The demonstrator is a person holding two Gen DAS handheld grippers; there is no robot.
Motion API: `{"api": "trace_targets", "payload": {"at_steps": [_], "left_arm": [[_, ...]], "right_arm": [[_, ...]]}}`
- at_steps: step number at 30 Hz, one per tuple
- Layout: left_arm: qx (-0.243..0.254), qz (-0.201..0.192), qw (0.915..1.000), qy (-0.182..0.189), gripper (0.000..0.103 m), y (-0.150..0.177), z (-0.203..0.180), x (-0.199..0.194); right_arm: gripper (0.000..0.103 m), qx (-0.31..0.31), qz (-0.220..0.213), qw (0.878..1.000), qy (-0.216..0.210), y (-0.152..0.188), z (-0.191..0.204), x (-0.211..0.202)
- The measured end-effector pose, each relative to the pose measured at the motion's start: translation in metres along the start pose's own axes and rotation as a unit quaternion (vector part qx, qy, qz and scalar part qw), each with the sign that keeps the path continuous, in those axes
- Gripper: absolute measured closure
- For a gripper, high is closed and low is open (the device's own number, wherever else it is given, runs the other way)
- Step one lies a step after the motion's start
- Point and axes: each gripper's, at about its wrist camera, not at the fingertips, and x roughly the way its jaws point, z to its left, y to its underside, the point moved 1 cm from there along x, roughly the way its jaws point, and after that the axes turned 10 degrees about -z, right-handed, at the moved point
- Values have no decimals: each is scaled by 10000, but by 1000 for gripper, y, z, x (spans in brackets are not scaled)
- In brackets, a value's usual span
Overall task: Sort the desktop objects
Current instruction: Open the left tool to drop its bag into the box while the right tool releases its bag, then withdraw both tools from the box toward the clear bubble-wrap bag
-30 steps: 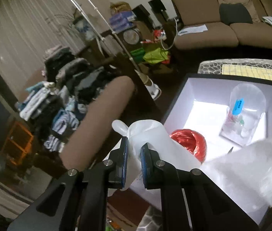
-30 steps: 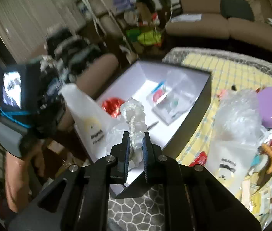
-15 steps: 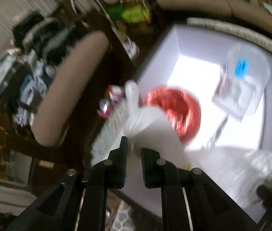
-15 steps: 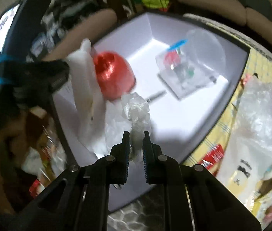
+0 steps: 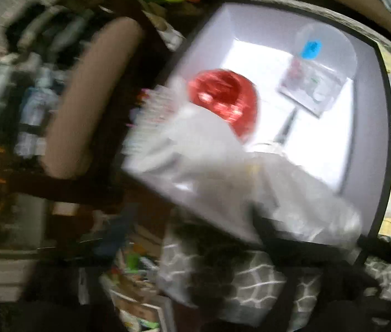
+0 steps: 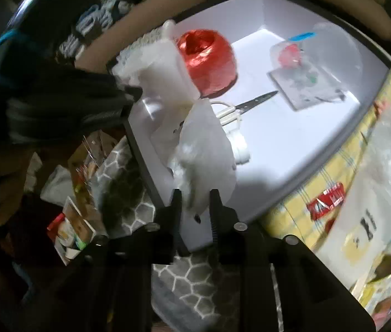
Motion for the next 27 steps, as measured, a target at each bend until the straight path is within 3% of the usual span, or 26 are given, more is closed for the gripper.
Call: {"api": "trace_targets", "payload": {"at_steps": [3, 5, 8, 9, 11, 12, 15, 18, 20, 22, 25, 27], "left_arm": [[-244, -435, 9979, -408, 4, 7, 10, -39], [-467, -847, 9940, -516, 4, 11, 20, -62], [-900, -1688, 9805, -442, 3, 17, 26, -102], [-1050, -1905, 9760, -65, 2, 18, 23, -113], [-1267, -1978, 9664, 1044, 2, 16, 7, -123], [-1330, -1982, 9568, 1660, 2, 15, -9, -127], [-1119, -1887, 9433, 2491, 2, 13, -63, -129], [-428, -1570, 9444, 2858, 2, 8, -152, -115], [-95, -1403, 9492, 2816, 2, 8, -197, -103], [319, -1350, 9596, 2448, 2, 7, -244, -86], [725, -1371, 9711, 1815, 2, 1, -292, -61], [967, -1525, 9711, 1562, 2, -4, -315, -54]], "right_arm": [[65, 406, -542, 9970, -378, 7, -19, -38], [63, 735, -1050, 9908, -434, 9, -39, -66], [55, 1313, -1635, 9765, -499, 21, -73, -107], [53, 1530, -1888, 9692, -409, 26, -88, -122], [48, 1974, -2283, 9534, -12, 38, -121, -146], [47, 2143, -2354, 9479, 140, 43, -134, -152], [47, 2845, -2476, 9240, 627, 72, -182, -173], [47, 3427, -2829, 8845, 1422, 109, -221, -210], [47, 3319, -2795, 8777, 2031, 123, -233, -230], [47, 3368, -2806, 8655, 2423, 140, -246, -250], [46, 3757, -2871, 8523, 2237, 160, -266, -258], [47, 3962, -2859, 8485, 2032, 171, -277, -256]]}}
